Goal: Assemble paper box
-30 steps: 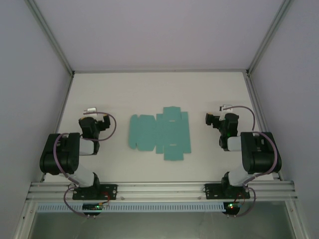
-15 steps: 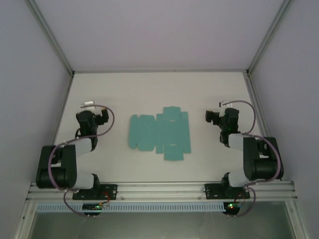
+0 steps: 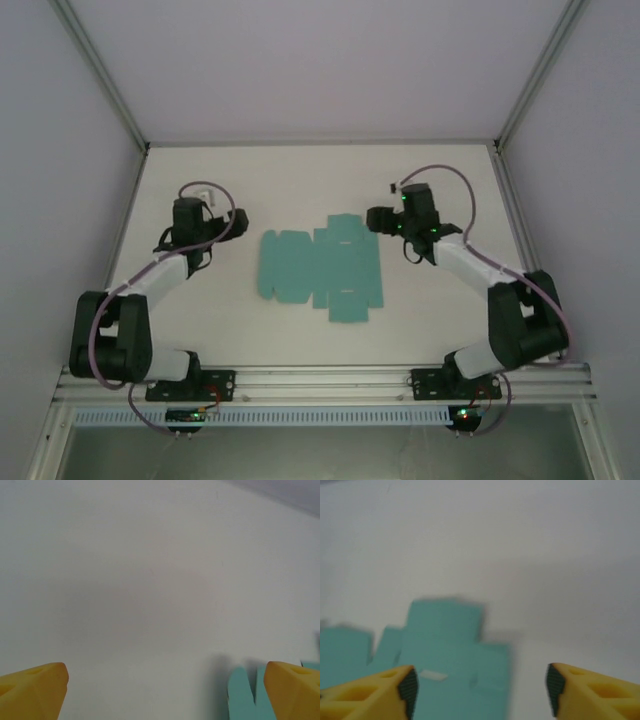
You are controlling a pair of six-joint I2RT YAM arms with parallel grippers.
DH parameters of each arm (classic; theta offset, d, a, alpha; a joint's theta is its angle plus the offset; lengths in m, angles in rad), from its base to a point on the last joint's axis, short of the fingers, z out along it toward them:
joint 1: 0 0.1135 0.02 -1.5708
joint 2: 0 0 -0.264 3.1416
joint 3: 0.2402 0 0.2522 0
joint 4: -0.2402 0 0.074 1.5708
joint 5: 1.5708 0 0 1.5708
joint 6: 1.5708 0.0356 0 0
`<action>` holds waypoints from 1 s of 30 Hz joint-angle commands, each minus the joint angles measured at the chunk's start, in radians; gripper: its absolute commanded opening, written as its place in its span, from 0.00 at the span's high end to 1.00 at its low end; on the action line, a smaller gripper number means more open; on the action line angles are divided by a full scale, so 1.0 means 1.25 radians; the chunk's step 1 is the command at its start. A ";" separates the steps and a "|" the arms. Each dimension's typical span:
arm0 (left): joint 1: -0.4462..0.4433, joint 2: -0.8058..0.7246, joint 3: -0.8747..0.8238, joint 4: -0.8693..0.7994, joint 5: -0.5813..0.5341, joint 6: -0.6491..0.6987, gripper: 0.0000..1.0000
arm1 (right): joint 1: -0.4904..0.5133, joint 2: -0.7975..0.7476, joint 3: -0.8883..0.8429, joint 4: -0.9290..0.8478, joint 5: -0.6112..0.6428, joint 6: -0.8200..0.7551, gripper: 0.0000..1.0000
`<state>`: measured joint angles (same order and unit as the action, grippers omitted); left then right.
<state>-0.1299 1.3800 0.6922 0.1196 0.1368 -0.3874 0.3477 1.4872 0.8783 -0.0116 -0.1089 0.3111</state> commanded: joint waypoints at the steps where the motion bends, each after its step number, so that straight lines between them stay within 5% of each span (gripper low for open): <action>1: -0.030 0.031 0.024 -0.077 0.144 -0.036 0.01 | 0.019 0.076 0.034 -0.104 -0.141 0.104 0.40; 7: -0.043 0.090 0.022 -0.079 0.216 -0.035 0.00 | 0.032 0.226 0.041 -0.029 -0.288 0.183 0.50; 14: -0.054 0.138 0.022 -0.041 0.362 -0.052 0.01 | 0.021 0.284 0.038 -0.054 -0.218 0.157 0.53; 19: -0.055 0.190 0.004 0.062 0.487 -0.122 0.11 | 0.024 0.289 0.029 -0.031 -0.200 0.177 0.53; 25: -0.064 0.231 -0.028 0.169 0.538 -0.193 0.22 | 0.020 0.285 -0.001 -0.004 -0.194 0.217 0.53; 28: -0.065 0.241 -0.036 0.207 0.554 -0.212 0.35 | 0.021 0.293 -0.003 0.016 -0.199 0.220 0.53; 30: -0.065 0.249 -0.031 0.210 0.551 -0.212 0.52 | 0.025 0.295 -0.007 0.035 -0.206 0.222 0.52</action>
<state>-0.2058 1.6650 0.6540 0.3092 0.7742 -0.6312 0.3737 1.8011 0.9108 0.0742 -0.3977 0.5632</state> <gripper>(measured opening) 0.545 0.475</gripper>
